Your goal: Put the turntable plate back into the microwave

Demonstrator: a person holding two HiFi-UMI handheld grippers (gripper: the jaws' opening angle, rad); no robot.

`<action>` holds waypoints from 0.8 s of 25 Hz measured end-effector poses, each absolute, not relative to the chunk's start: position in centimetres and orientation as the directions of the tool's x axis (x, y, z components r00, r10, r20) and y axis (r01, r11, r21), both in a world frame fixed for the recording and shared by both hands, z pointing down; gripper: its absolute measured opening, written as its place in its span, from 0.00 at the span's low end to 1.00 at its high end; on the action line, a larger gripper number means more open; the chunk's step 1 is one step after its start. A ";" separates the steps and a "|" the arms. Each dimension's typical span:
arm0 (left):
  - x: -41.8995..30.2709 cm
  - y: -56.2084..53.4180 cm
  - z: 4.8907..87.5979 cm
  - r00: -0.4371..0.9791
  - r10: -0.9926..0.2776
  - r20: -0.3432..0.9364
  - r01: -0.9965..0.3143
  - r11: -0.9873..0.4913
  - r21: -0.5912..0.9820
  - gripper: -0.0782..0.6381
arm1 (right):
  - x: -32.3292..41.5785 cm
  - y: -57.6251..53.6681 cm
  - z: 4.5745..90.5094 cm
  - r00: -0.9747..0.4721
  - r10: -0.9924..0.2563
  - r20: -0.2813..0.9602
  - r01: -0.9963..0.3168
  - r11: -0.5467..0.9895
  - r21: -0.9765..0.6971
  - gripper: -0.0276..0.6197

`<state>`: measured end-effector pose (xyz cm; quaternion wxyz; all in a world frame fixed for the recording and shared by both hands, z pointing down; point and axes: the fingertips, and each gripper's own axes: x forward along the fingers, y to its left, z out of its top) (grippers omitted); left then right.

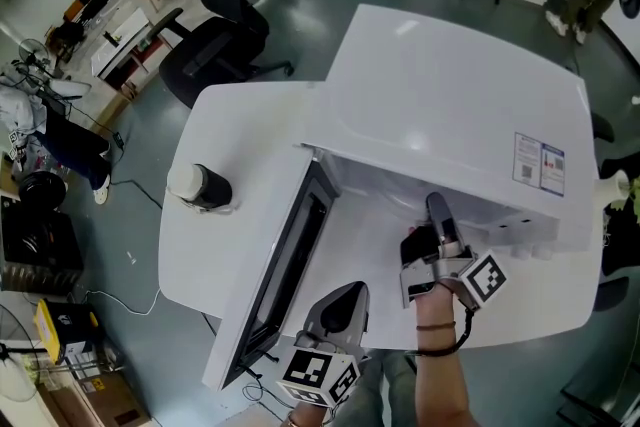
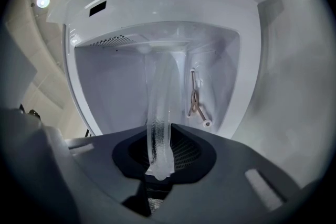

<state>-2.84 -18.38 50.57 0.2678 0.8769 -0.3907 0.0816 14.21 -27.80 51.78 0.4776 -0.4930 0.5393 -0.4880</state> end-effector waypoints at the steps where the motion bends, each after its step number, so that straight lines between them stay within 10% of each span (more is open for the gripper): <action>1: -2.8 -18.4 50.6 0.682 -0.641 0.352 -0.729 -0.553 0.405 0.11 | 14.2 -27.9 51.8 -0.056 -0.998 -0.034 -0.064 0.038 -0.997 0.13; 20: -2.5 -18.9 50.7 0.693 -0.626 0.358 -0.719 -0.559 0.413 0.11 | 15.8 -30.2 51.6 0.008 -1.000 -0.022 -0.047 0.022 -0.999 0.13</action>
